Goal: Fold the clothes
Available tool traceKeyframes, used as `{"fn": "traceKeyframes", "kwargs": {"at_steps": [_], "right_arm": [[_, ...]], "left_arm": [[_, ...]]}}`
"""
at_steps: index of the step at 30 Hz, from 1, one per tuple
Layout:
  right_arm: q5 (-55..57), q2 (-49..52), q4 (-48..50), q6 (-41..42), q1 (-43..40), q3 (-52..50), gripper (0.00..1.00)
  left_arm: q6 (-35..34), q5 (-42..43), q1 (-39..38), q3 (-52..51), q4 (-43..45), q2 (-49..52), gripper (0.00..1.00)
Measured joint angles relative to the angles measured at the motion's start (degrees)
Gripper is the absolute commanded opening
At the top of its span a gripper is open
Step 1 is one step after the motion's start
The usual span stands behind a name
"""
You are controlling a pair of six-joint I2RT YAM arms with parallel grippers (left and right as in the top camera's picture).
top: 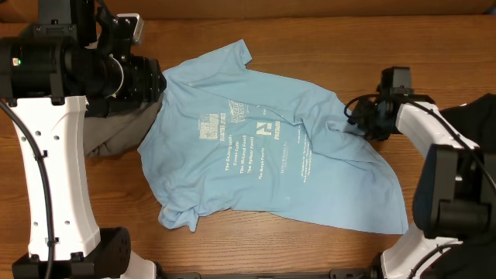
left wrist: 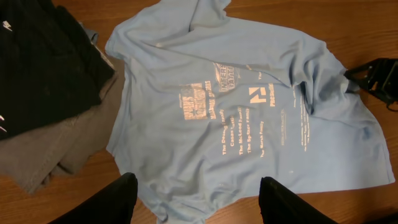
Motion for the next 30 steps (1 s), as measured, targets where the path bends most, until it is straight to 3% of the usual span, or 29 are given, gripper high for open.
{"fn": "traceKeyframes", "kwargs": {"at_steps": [3, 5, 6, 12, 16, 17, 19, 20, 25, 30], "right_arm": [[-0.79, 0.83, -0.85, -0.13, 0.0, 0.0, 0.41], [-1.62, 0.83, -0.72, -0.57, 0.0, 0.0, 0.07], [-1.95, 0.83, -0.35, -0.22, 0.0, 0.0, 0.04], [-3.39, 0.83, 6.95, -0.2, -0.44, 1.05, 0.04], [-3.28, 0.83, 13.14, -1.07, -3.08, 7.78, 0.04], [-3.17, 0.83, 14.14, -1.22, -4.15, 10.43, 0.08], [-3.19, 0.79, 15.96, -0.94, -6.69, 16.0, 0.88], [-3.19, 0.66, 16.48, -1.31, -8.04, 18.51, 1.0], [-5.11, -0.98, 13.84, -1.49, -12.87, 23.28, 1.0], [-8.41, -1.2, 4.87, -1.46, -14.58, 23.3, 1.0]], "left_arm": [[0.0, 0.0, 0.0, 0.0, 0.02, 0.0, 0.65], [0.0, 0.0, 0.0, 0.0, 0.02, 0.0, 0.65], [0.0, 0.0, 0.0, 0.0, 0.07, 0.0, 0.66], [0.0, 0.02, 0.0, 0.0, 0.66, 0.0, 0.66], [0.0, 0.02, 0.0, 0.0, 0.63, 0.0, 0.66], [0.0, 0.02, 0.0, 0.0, 0.63, 0.0, 0.66], [0.0, 0.02, 0.0, 0.0, 0.63, 0.0, 0.66], [0.0, 0.02, 0.0, 0.0, 0.63, 0.0, 0.67], [0.02, 0.04, 0.0, 0.0, 0.63, 0.0, 0.67], [0.2, 0.15, 0.0, 0.0, 0.63, 0.0, 0.68]]}}
